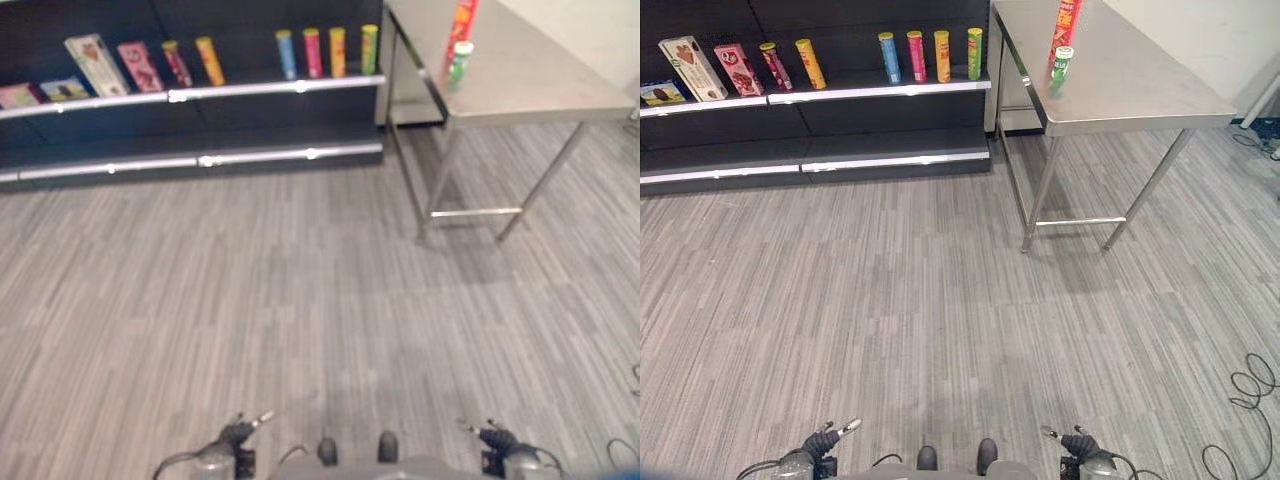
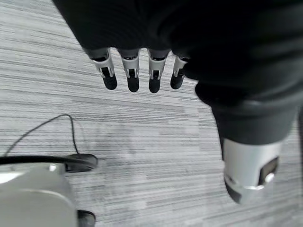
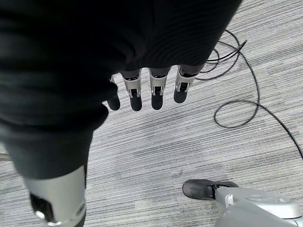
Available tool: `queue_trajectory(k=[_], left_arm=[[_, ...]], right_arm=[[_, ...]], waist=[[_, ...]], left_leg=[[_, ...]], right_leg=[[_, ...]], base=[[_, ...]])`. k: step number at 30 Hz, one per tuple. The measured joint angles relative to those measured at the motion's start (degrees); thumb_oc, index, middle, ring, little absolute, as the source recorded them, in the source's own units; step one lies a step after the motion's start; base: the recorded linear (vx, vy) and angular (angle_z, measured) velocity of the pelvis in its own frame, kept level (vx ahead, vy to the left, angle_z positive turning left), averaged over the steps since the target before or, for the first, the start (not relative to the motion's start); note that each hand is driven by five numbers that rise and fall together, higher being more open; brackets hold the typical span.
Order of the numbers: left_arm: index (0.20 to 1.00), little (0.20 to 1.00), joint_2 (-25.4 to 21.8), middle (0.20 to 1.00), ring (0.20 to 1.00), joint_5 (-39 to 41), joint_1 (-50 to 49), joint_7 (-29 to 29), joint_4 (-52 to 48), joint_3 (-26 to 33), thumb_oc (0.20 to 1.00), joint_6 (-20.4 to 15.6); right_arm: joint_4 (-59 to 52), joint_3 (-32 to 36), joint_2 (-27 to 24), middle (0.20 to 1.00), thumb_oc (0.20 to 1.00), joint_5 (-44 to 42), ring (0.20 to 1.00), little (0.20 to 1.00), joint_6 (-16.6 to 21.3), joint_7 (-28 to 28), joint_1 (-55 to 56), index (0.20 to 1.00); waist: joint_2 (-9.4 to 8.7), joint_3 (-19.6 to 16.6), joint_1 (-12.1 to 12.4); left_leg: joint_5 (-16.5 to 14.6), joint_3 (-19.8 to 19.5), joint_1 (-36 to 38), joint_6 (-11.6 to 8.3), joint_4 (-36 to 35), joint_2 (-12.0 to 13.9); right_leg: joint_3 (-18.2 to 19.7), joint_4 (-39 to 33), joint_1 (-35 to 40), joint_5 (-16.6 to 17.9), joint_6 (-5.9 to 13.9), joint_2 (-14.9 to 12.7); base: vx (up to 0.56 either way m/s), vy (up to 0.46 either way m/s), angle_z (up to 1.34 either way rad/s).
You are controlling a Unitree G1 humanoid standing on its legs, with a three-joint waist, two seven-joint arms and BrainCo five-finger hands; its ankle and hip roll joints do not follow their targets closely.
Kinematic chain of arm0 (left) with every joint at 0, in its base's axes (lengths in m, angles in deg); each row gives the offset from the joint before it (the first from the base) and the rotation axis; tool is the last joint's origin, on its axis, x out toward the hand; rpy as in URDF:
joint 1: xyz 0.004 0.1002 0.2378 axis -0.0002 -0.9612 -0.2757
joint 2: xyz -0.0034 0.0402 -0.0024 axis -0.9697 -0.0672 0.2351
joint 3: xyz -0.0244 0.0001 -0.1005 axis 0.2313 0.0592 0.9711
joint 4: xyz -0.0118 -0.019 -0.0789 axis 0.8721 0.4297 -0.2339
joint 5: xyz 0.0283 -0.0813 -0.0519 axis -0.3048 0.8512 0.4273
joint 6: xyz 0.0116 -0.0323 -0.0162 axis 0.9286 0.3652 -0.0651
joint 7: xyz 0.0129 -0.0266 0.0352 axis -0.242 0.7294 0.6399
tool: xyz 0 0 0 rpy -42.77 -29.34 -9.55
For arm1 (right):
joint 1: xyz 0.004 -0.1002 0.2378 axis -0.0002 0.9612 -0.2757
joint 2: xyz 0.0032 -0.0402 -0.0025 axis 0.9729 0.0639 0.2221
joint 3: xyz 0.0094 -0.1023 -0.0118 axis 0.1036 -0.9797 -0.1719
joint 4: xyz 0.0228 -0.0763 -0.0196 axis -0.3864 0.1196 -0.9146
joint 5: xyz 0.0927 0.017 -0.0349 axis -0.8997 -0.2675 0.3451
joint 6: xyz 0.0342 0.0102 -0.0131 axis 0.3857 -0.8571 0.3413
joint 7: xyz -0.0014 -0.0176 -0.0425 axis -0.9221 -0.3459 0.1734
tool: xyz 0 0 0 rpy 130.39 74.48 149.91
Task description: Put the goods on the table back onto the shelves and tidy them up.
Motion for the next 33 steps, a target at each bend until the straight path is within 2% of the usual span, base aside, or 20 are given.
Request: queue_trajectory(k=[18,30,31,32,33], left_arm=[[1.0,1.0,-0.5,1.0,1.0,-2.3,-0.8,0.0,-0.4,-1.1,1.0,-0.1],[1.0,1.0,-0.6,1.0,1.0,-2.3,0.8,0.5,1.2,-1.2,1.0,-0.3],[1.0,1.0,-0.8,1.0,1.0,-2.3,2.9,0.3,0.6,-3.2,1.0,-0.2],[1.0,1.0,-0.8,1.0,1.0,-2.3,3.4,0.3,0.4,-4.2,1.0,-0.3],[1.0,1.0,-1.0,1.0,1.0,-2.3,4.6,0.2,0.1,-4.3,1.0,-0.5]], right_arm=[[-1.9,-0.4,-0.1,1.0,1.0,1.3,1.0,1.0,-0.1,0.0,0.5,1.0],[0.1,-0.6,-0.2,1.0,1.0,3.6,1.0,1.0,-0.2,-0.2,-1.5,1.0],[0.3,-0.6,-1.7,1.0,1.0,4.9,1.0,1.0,-0.1,-0.5,-2.4,1.0],[0.0,-0.6,-2.6,1.0,1.0,5.2,1.0,1.0,0.0,-0.5,-2.9,1.0],[0.2,-0.4,-3.7,1.0,1.0,5.7,1.0,1.0,-0.2,-0.6,-2.9,1.0]], waist=[[-0.27,0.2,0.1],[-0.58,1.4,0.6],[0.56,2.8,1.1],[1.34,3.7,1.3],[1.19,4.5,1.0]], left_leg=[[0.1,0.0,-0.2,-0.21,-0.2,0.1],[0.1,0.2,-3.8,0.19,-0.1,-0.4],[-0.8,-0.5,-4.6,1.9,-0.3,-0.8],[0.0,-0.4,-4.8,2.27,-0.3,0.0],[-0.6,-0.5,-4.6,3.11,-0.2,-1.2]], right_leg=[[0.1,0.0,-0.7,-0.3,0.26,0.1],[0.7,0.9,-4.5,0.1,0.55,-0.2],[0.4,9.1,-9.5,-1.5,2.5,-0.5],[0.2,13.2,-11.7,-2.8,3.47,-0.6],[0.2,20.2,-15.0,-4.1,4.35,-1.7]], base=[[0.0,0.001,0.0],[0.04,0.115,-0.04],[0.04,0.216,-0.19],[0.11,0.232,-0.17],[0.19,0.162,-0.13]])
